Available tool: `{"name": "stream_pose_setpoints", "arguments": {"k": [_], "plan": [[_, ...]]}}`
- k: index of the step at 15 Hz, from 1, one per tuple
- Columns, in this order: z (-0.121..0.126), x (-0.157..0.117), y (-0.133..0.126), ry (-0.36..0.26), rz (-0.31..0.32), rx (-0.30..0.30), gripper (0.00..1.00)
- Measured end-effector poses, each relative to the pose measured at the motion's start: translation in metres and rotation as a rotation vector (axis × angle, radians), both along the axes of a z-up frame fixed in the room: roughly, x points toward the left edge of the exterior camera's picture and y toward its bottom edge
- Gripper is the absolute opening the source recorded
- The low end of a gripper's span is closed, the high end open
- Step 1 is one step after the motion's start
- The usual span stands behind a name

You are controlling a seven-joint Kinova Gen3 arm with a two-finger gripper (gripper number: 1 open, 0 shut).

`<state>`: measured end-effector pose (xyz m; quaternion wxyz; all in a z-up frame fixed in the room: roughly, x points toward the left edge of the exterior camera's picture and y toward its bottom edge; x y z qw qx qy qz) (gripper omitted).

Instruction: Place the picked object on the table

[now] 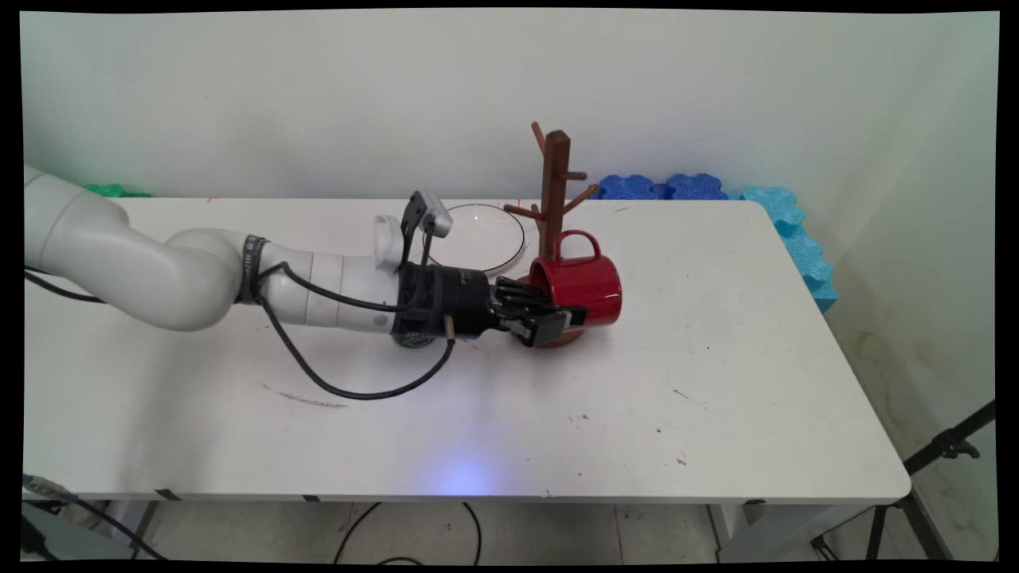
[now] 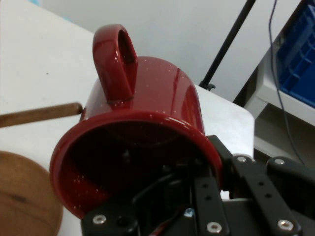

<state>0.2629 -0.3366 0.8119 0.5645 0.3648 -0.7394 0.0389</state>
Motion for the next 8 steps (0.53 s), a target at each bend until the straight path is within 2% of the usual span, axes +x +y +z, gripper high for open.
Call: {"name": "stream_pose_setpoints", "arguments": {"k": [8], "plan": [[0.026, 0.008, 0.016, 0.017, -0.055, -0.012, 0.0]]}}
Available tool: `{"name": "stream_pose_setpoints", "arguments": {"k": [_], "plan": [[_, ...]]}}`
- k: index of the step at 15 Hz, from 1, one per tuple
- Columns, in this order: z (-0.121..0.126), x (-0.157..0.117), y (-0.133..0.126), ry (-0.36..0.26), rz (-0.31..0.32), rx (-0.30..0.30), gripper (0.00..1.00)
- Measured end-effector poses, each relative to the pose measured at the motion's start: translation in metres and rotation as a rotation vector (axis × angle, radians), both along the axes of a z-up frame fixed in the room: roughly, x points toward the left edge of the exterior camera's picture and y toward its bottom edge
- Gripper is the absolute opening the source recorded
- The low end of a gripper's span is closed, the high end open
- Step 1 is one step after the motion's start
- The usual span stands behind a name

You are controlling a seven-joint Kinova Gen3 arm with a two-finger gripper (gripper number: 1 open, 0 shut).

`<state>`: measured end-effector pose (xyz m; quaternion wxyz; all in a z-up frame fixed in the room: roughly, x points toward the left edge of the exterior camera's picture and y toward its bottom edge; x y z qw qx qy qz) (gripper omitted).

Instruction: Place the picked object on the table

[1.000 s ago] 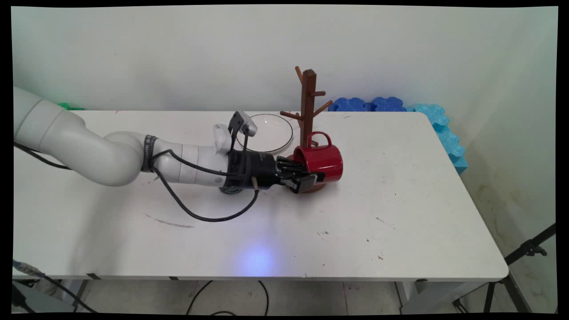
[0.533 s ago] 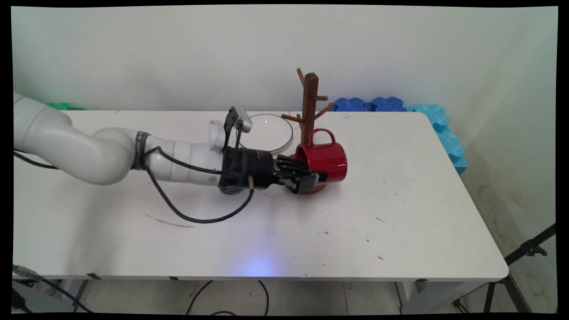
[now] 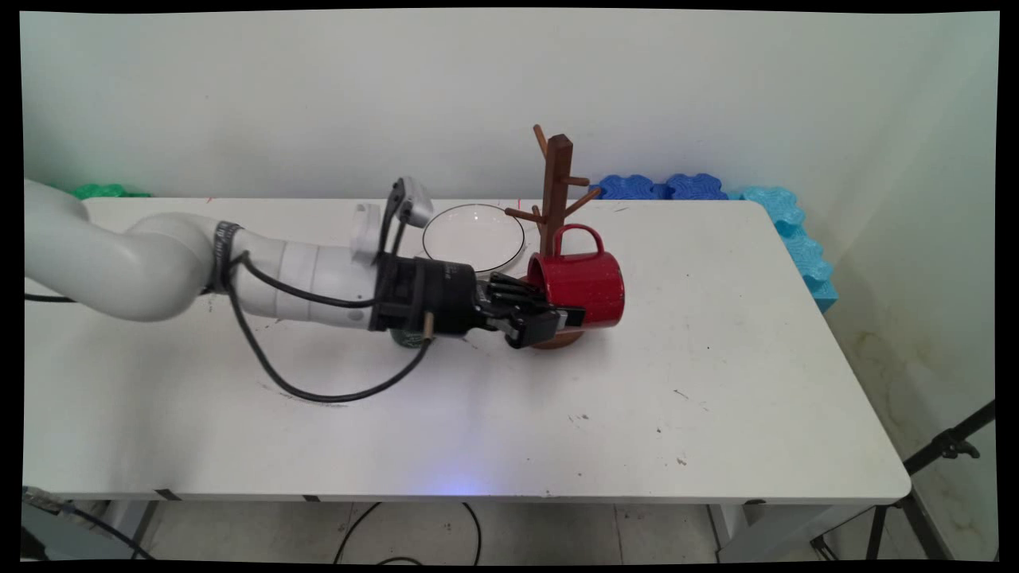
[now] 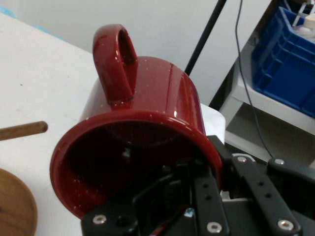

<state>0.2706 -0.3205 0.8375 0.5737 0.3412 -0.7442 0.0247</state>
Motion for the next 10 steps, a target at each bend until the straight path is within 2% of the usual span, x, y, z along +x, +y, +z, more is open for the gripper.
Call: {"name": "stream_pose_setpoints", "arguments": {"k": [10], "plan": [[0.044, 0.036, 0.011, -0.041, -0.068, -0.031, 0.0]]}}
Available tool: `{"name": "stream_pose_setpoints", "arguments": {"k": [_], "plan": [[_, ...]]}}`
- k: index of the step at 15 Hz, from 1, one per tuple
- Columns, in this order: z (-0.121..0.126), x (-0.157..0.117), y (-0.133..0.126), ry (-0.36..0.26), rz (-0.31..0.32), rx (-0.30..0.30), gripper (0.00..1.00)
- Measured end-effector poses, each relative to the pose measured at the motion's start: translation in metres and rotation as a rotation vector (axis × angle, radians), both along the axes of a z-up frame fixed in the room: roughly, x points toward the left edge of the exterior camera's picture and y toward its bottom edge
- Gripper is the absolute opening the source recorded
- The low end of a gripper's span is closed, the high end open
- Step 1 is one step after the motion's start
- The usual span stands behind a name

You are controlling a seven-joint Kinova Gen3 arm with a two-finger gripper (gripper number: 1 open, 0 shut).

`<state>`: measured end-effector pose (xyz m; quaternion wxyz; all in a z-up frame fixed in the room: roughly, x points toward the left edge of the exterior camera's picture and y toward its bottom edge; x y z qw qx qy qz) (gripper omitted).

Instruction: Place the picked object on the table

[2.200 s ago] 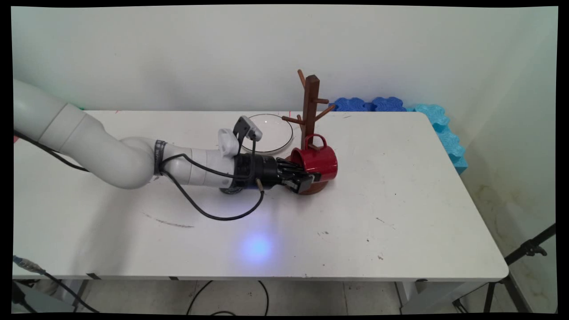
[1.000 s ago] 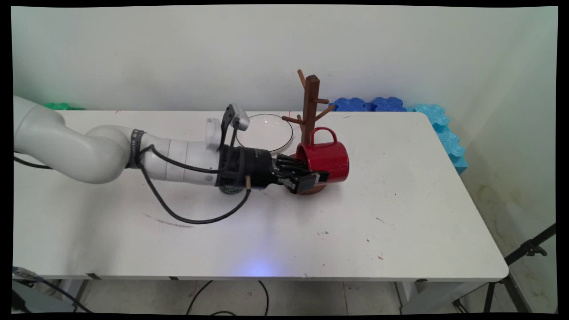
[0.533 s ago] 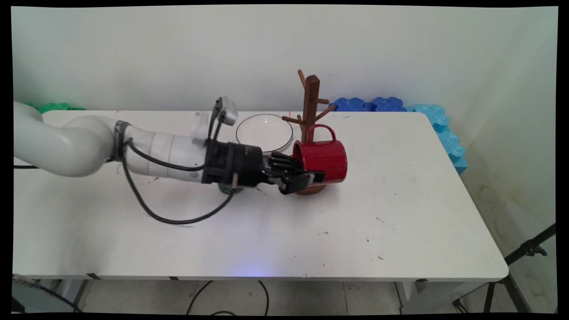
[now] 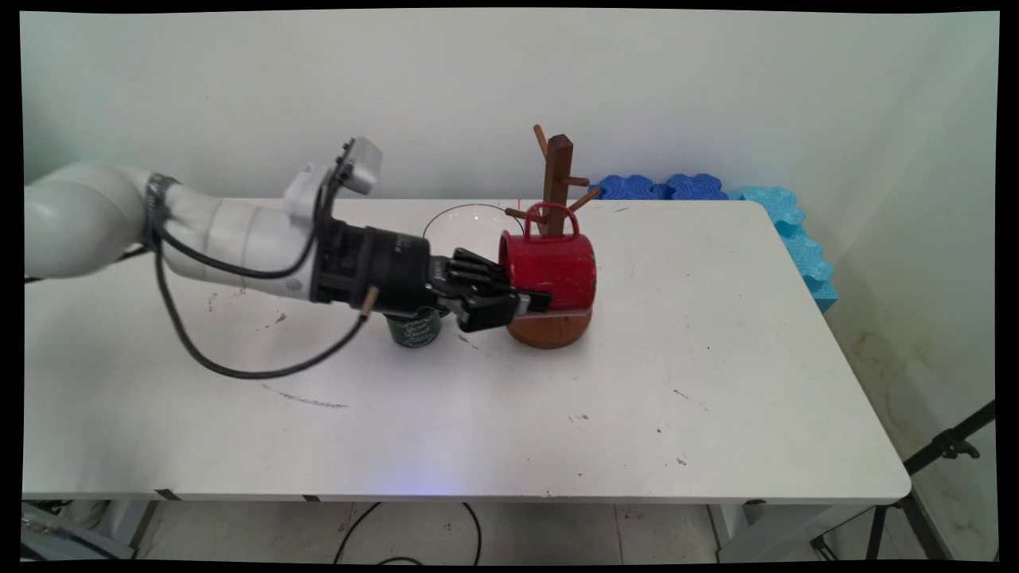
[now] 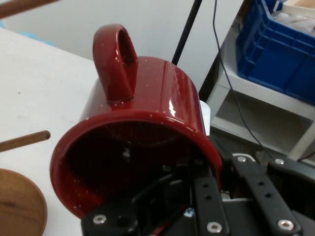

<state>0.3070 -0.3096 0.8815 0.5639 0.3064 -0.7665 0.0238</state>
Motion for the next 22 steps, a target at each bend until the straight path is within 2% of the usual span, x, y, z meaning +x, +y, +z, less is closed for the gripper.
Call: {"name": "stream_pose_setpoints", "arguments": {"k": [10, 19, 22], "plan": [[0.038, 0.036, 0.001, -0.077, -0.078, -0.017, 0.0], [0.066, 0.059, -0.003, -0.229, -0.159, -0.01, 0.0], [0.076, 0.065, -0.004, -0.313, -0.19, -0.004, 0.0]]}}
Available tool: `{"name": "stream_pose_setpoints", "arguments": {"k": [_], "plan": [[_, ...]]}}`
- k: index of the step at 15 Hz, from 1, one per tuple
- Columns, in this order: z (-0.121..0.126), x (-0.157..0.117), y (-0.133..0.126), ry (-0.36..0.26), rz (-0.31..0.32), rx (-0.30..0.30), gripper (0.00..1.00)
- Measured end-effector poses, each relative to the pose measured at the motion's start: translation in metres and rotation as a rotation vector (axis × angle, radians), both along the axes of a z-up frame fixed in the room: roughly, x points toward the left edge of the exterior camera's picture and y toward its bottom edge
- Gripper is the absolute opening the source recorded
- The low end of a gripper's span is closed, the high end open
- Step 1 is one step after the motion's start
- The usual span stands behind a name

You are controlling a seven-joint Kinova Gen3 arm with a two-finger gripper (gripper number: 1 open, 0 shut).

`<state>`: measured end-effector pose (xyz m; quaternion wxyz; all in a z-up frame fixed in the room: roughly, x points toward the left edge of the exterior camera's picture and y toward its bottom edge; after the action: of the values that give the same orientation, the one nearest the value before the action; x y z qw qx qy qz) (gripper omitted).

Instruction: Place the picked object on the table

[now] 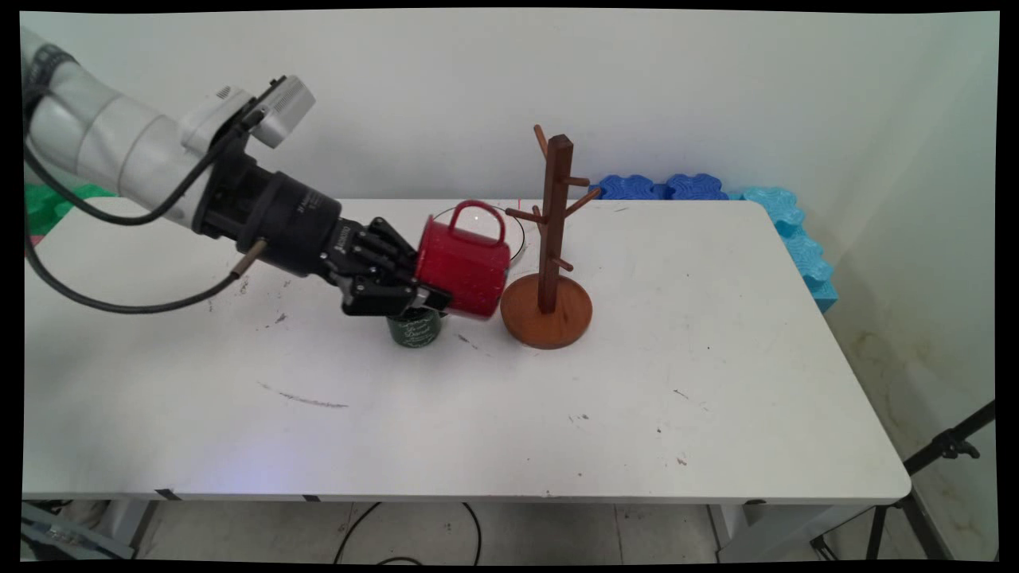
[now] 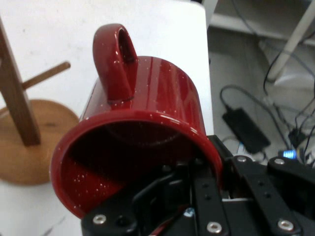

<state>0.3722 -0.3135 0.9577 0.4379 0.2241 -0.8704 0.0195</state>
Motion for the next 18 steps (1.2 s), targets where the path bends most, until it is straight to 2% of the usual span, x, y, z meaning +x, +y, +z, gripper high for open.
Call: {"name": "stream_pose_setpoints", "arguments": {"k": [10, 18], "plan": [[0.018, 0.002, -0.01, -0.326, -0.076, 0.056, 0.0], [0.013, -0.021, -0.017, -0.507, -0.11, 0.116, 0.0]]}}
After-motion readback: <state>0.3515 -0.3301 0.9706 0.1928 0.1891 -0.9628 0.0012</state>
